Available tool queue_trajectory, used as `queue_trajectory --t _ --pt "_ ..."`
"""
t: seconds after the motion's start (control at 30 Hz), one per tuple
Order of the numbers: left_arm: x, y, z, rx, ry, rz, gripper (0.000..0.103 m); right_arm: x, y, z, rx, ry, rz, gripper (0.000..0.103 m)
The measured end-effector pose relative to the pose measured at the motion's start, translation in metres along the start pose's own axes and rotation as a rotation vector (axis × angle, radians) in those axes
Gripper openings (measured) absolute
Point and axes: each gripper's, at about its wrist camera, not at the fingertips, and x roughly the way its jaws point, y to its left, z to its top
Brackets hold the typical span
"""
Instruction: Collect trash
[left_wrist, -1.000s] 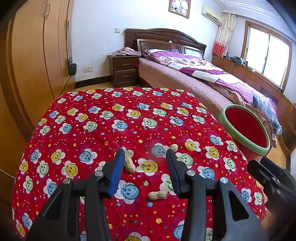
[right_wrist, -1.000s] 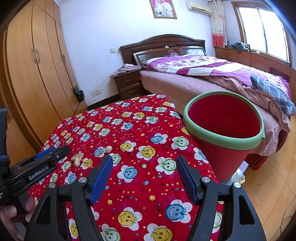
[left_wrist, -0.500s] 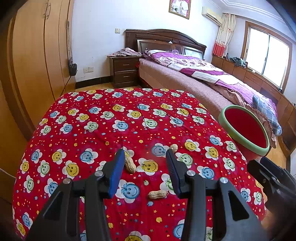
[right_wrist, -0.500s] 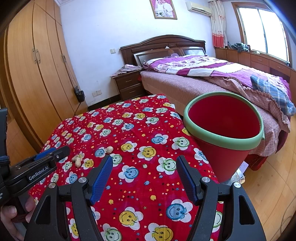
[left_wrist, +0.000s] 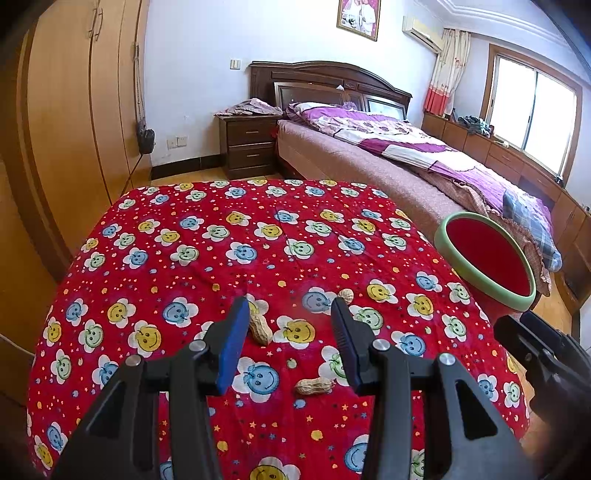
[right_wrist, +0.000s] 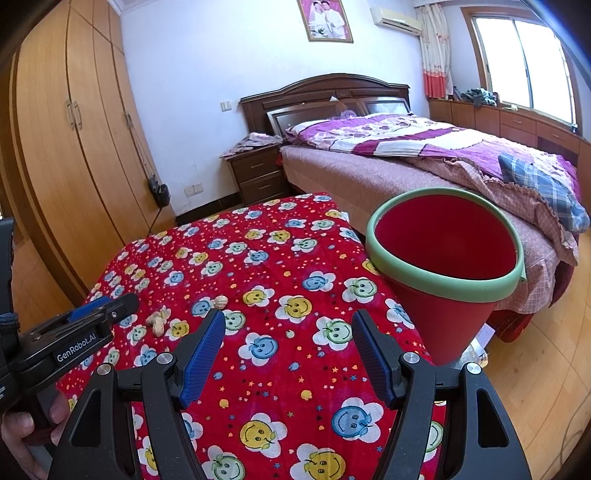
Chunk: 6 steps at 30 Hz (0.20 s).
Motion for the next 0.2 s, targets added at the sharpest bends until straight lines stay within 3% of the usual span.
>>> queue_trajectory --t 0.2 --pt "-0.0005 0.0003 -0.0005 -0.001 0.001 0.002 0.046 -0.0010 -0.0002 0.0000 -0.003 -0.004 0.000 0.072"
